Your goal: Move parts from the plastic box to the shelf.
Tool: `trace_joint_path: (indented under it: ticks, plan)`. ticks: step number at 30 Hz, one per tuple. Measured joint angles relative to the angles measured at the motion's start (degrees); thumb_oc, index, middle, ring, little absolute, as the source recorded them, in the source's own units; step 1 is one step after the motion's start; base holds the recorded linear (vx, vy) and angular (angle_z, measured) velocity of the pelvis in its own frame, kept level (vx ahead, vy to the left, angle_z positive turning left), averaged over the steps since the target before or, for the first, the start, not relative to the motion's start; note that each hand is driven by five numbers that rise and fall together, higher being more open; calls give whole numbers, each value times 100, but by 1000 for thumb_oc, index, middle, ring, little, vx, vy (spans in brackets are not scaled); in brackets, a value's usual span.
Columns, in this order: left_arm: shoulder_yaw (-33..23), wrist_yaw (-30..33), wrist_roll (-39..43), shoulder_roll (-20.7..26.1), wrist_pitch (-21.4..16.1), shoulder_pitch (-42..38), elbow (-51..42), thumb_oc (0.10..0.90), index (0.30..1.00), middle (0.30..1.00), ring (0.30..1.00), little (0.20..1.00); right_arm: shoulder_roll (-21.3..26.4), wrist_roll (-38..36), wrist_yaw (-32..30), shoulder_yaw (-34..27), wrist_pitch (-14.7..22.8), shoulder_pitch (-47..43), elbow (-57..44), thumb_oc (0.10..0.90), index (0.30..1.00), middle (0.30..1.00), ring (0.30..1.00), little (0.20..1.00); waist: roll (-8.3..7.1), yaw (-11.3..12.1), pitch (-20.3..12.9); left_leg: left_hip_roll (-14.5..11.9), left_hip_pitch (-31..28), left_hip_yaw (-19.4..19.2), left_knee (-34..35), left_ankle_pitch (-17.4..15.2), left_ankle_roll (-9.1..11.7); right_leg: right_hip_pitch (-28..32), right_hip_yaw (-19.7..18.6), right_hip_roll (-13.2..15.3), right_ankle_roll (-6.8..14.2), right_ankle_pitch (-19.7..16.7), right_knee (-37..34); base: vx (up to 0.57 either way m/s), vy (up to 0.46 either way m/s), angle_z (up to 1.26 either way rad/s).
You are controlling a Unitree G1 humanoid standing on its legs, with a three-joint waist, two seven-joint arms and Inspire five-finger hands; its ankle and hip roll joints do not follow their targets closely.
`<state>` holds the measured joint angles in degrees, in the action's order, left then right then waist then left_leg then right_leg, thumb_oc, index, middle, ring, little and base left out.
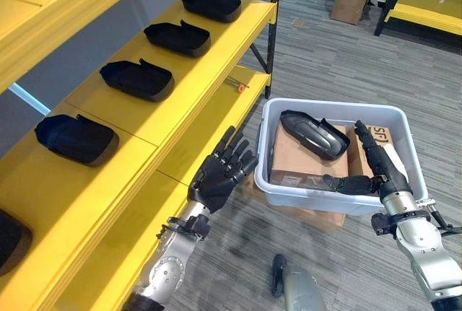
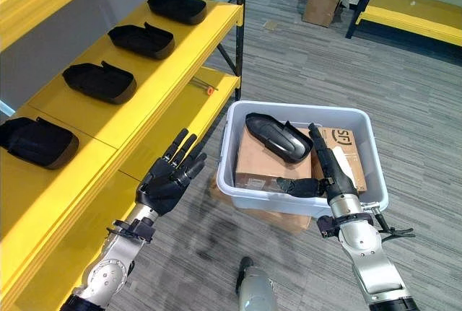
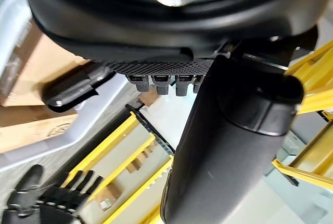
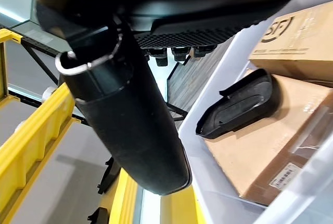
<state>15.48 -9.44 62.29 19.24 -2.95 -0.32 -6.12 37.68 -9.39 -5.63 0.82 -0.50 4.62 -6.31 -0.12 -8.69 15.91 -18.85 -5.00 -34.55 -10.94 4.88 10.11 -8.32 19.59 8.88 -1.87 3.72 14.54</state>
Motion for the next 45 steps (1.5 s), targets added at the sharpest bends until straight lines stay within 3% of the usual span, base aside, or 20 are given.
trace_joint_path:
  ticks: [1, 3, 5, 7, 8, 9, 11, 14, 17, 21, 27, 31, 34, 37, 39, 41, 43, 45]
  plan:
    - [-1, 0, 0, 7, 1, 38, -48, 900, 1000, 1000, 1000, 1000, -39, -16, 0, -1, 0, 66, 0, 900, 1000, 1000, 1000, 1000, -5, 21, 2, 106, 58, 7, 5, -139, -54, 111, 40, -24, 4, -73, -177, 123, -31, 17]
    - [-20, -16, 6, 20, 6, 272, -167, 900, 1000, 1000, 1000, 1000, -273, -40, -43, 24, 1, 245, 1, 900, 1000, 1000, 1000, 1000, -12, 199, 2, 653, 329, 335, 169, -436, -338, 400, 49, -80, 31, -254, -580, 91, -22, -5]
    - [-162, -66, 11, 5, 17, 691, -168, 900, 1000, 1000, 1000, 1000, -588, -92, -112, 191, 4, 274, 0, 900, 1000, 1000, 1000, 1000, -33, 490, 18, 1328, 694, 1070, 616, -572, -645, 586, -166, -135, 94, -377, -855, 70, -36, -46]
    - [-281, -121, 13, 3, 22, 934, -151, 900, 1000, 1000, 1000, 1000, -691, -205, -122, 313, 15, 288, 0, 900, 1000, 1000, 1000, 1000, 80, 702, -21, 1528, 909, 1484, 824, -461, -820, 588, -348, -225, 140, -368, -879, 111, -8, -69]
    - [-462, -189, 6, -23, 35, 1158, -127, 900, 1000, 1000, 1000, 1000, -716, -261, -109, 469, 15, 291, 34, 900, 1000, 1000, 1000, 1000, 95, 903, -35, 1549, 895, 1761, 820, -183, -1162, 590, -542, -334, 255, -278, -823, 105, 28, -78]
    - [-692, -267, 6, -40, 42, 1336, -109, 900, 1000, 1000, 1000, 1000, -801, -263, -113, 614, 24, 317, 22, 900, 1000, 1000, 1000, 1000, -56, 924, -79, 1619, 811, 1711, 859, -297, -1161, 609, -650, -292, 289, -251, -838, 88, 38, -59]
    - [-860, -275, 5, 34, 57, 1372, -106, 900, 1000, 1000, 1000, 1000, -845, -272, -112, 692, 41, 309, -1, 900, 1000, 1000, 1000, 1000, -180, 997, -143, 1671, 778, 1533, 978, -263, -1112, 599, -639, -244, 346, -239, -814, 77, 31, -25]
    - [-983, -300, -5, 73, 59, 1187, -70, 900, 1000, 1000, 1000, 1000, -877, -311, -157, 692, 59, 134, -11, 900, 1000, 1000, 1000, 1000, -243, 1034, -178, 1961, 374, 1458, 1360, -223, -1174, 853, -649, -22, 549, -361, -992, 105, 27, -2]
    - [-837, -405, -19, 76, 59, 1001, -73, 900, 1000, 1000, 1000, 1000, -986, -310, -214, 692, 46, 88, -7, 900, 1000, 1000, 1000, 1000, -349, 1020, -262, 2002, 209, 1485, 1539, -184, -1241, 1086, -646, -66, 710, -452, -1255, 141, 13, 1]
    - [-656, -463, -36, 75, 122, 1020, -113, 900, 1000, 1000, 1000, 1000, -1101, -310, -223, 691, 30, 69, -6, 900, 1000, 1000, 1000, 1000, -406, 890, -424, 1950, 158, 1501, 1538, -179, -1261, 1272, -642, -163, 689, -488, -1523, 79, 25, -2]
    - [-670, -474, -33, 75, 182, 1098, -113, 900, 1000, 1000, 1000, 1000, -1095, -282, -182, 691, 17, 59, -6, 900, 1000, 1000, 1000, 1000, -395, 882, -429, 1838, 114, 1476, 1538, -181, -1257, 1379, -636, -300, 648, -523, -1700, 75, 85, -5]
    - [-668, -517, -22, 75, 182, 1113, -112, 900, 1000, 1000, 1000, 1000, -1054, -156, -139, 695, 2, -123, -5, 900, 1000, 1000, 1000, 1000, -389, 889, -427, 1807, 83, 1431, 1539, -192, -1238, 1359, -618, -316, 646, -519, -1627, 38, 167, -5]
    - [-665, -683, -74, 95, 182, 1107, -98, 900, 1000, 1000, 1000, 1000, -939, -77, -145, 713, -42, -327, 7, 900, 1000, 1000, 1000, 1000, -372, 907, -420, 1793, 87, 1280, 1536, -196, -1245, 1074, -486, -282, 685, -449, -1152, -41, 126, -21]
    - [-656, -885, -160, 204, 184, 1063, 7, 900, 1000, 1000, 1000, 1000, -817, -70, -203, 713, -50, -507, 37, 900, 1000, 1000, 1000, 1000, -323, 900, -379, 1662, 82, 1167, 1491, -234, -1306, 272, -185, -22, 897, -275, 390, -8, -50, -23]
    - [-674, -914, -200, 240, 182, 1001, 176, 900, 1000, 1000, 1000, 1000, -745, -20, -233, 707, 9, -493, 87, 900, 1000, 1000, 1000, 1000, -323, 909, -346, 1593, 188, 1084, 1227, -375, -1377, 27, 190, 460, 913, -98, 1103, 46, -301, -11]
    - [-679, -915, -204, 250, 169, 1002, 277, 900, 1000, 1000, 1000, 1000, -752, 24, -234, 707, 113, -452, 141, 900, 1000, 1000, 1000, 1000, -321, 970, -343, 1539, 264, 1103, 1076, -496, -1341, 93, 93, 760, 933, -120, 917, 74, -347, -10]
    - [-649, -918, -243, 254, 149, 1002, 395, 900, 1000, 1000, 1000, 1000, -773, 46, -210, 710, 170, -385, 147, 900, 1000, 1000, 1000, 1000, -319, 1033, -336, 1496, 320, 1181, 1028, -500, -1314, 346, -211, 969, 1187, -355, 335, 103, -344, 6]
    - [-562, -922, -244, 315, 120, 1007, 505, 900, 1000, 1000, 1000, 1000, -815, 42, -209, 711, 180, -271, 153, 900, 1000, 1000, 1000, 1000, -342, 1031, -328, 1430, 363, 1390, 988, -475, -1267, 783, -592, 1228, 1279, -682, -453, 64, -314, 29]
